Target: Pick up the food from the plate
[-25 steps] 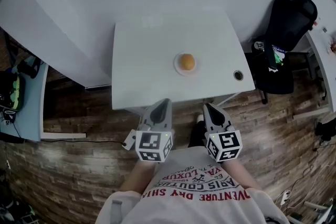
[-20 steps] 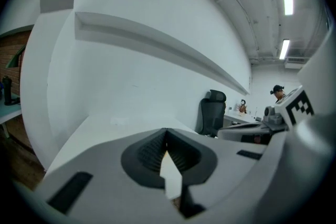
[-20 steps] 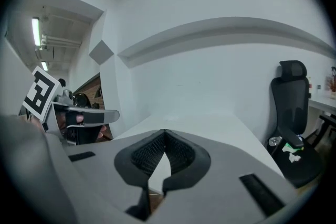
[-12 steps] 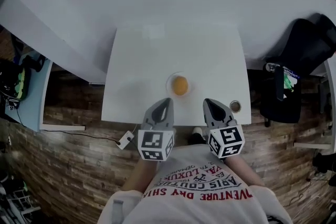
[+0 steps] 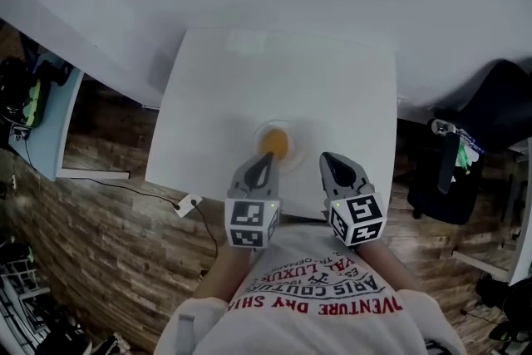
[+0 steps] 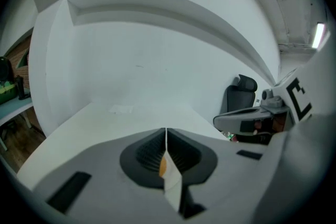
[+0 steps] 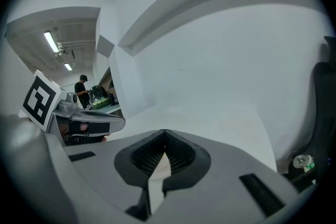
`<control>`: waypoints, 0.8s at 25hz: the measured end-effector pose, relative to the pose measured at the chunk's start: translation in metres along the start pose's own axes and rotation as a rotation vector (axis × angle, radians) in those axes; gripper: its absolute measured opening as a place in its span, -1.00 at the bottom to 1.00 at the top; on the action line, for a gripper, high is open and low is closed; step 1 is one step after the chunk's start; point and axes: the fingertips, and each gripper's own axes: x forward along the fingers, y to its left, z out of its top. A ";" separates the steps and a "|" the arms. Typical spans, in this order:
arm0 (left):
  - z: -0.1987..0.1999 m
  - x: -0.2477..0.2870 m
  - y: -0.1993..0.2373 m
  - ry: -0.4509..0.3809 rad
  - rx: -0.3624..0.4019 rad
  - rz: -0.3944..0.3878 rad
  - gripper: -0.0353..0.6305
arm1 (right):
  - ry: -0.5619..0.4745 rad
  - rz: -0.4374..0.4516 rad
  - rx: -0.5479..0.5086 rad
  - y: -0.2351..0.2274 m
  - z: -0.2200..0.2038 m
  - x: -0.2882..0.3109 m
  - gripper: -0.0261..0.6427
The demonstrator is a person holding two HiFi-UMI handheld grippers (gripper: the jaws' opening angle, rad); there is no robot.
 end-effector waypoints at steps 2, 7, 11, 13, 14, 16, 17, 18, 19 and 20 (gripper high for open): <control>-0.006 0.011 0.004 0.032 -0.012 0.009 -0.87 | 0.023 0.016 0.000 -0.006 -0.003 0.008 -0.89; -0.020 0.034 0.012 0.099 -0.044 0.024 -0.87 | 0.081 0.046 0.008 -0.019 -0.016 0.026 -0.89; -0.040 0.051 0.018 0.160 -0.059 0.034 -0.42 | 0.135 0.065 0.022 -0.024 -0.035 0.039 -0.89; -0.051 0.059 0.022 0.195 -0.081 0.041 -0.26 | 0.157 0.073 0.034 -0.024 -0.043 0.045 -0.89; -0.056 0.064 0.024 0.209 -0.097 0.044 -0.16 | 0.167 0.077 0.038 -0.025 -0.047 0.048 -0.89; -0.067 0.076 0.026 0.243 -0.130 0.043 0.16 | 0.186 0.085 0.046 -0.026 -0.054 0.054 -0.89; -0.073 0.082 0.026 0.265 -0.142 0.039 0.28 | 0.196 0.088 0.049 -0.026 -0.056 0.056 -0.89; -0.079 0.087 0.026 0.290 -0.148 0.033 0.35 | 0.204 0.090 0.051 -0.027 -0.058 0.059 -0.89; -0.085 0.091 0.025 0.316 -0.149 0.027 0.37 | 0.212 0.092 0.052 -0.028 -0.060 0.061 -0.89; -0.090 0.095 0.024 0.337 -0.146 0.024 0.38 | 0.218 0.094 0.054 -0.029 -0.062 0.063 -0.89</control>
